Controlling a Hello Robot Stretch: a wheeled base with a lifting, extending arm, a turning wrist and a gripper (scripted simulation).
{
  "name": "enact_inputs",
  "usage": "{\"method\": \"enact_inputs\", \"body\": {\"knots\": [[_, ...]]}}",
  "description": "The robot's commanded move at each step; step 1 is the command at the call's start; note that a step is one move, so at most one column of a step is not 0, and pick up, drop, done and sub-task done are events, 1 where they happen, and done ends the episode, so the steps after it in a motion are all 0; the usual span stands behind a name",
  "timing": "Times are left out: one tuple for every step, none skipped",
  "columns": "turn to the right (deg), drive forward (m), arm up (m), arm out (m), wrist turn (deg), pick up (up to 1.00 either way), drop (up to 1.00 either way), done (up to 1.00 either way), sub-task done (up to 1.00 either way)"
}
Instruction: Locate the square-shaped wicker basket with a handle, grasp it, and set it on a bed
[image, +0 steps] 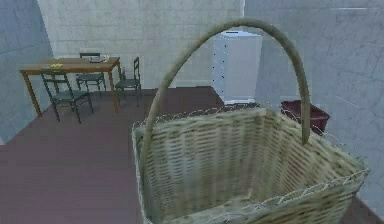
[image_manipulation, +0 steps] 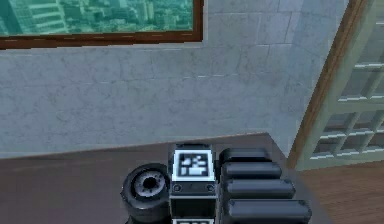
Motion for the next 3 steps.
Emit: {"method": "enact_inputs", "body": {"knots": [[-45.0, 0.00, 0.00, 0.00, 0.0, 0.00, 0.00, 0.00, 0.00], [-45.0, 0.00, 0.00, 0.00, 0.0, 0.00, 0.00, 0.00, 0.00], [-6.0, 0.00, 0.00, 0.00, 0.0, 0.00, 0.00, 0.00, 0.00]]}}
